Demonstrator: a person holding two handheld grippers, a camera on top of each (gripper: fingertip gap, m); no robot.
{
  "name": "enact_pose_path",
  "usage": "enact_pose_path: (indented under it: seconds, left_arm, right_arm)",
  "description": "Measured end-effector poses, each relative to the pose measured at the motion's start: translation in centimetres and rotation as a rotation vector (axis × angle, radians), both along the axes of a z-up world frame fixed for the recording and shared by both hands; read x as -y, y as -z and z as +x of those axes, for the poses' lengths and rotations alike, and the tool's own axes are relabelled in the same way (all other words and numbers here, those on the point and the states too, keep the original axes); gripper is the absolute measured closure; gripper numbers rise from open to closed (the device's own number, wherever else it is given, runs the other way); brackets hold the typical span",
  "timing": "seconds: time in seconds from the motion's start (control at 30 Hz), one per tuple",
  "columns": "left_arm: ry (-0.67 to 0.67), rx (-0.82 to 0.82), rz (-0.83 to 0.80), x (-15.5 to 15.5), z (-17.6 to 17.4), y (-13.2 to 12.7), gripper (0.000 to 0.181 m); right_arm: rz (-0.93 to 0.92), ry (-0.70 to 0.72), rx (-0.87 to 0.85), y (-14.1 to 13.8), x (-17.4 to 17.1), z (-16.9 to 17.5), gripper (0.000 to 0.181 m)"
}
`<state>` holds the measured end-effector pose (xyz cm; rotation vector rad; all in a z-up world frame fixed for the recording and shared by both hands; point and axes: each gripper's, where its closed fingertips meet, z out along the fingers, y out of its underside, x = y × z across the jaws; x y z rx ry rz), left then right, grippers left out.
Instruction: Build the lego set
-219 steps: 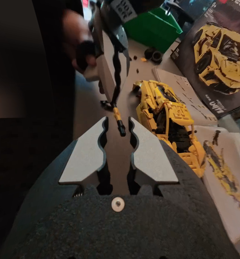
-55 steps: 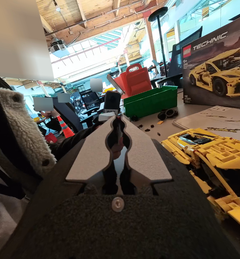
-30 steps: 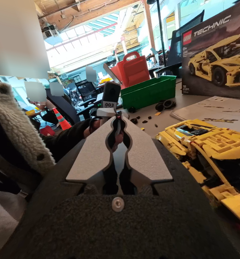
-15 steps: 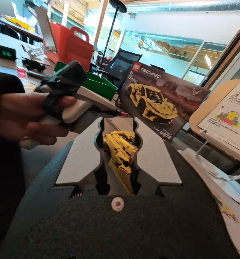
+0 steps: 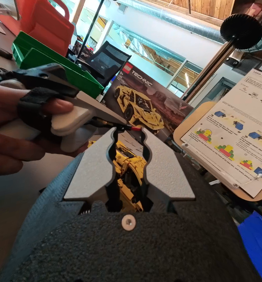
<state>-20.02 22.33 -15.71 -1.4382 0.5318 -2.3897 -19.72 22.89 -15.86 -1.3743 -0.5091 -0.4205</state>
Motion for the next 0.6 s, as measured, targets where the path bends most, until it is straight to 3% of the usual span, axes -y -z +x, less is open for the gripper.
enact_pose_path:
  seconds: [0.33,0.6]
  left_arm:
    - [-0.037,-0.042,0.018,-0.2,0.3,0.7,0.174]
    - [0.013,-0.057,0.028,0.3,0.5,0.9,0.174]
  right_arm:
    - [-0.02,0.054,-0.008,0.8,-0.2,0.2,0.152]
    - [-0.056,0.024,-0.075,1.1,0.2,0.3,0.154]
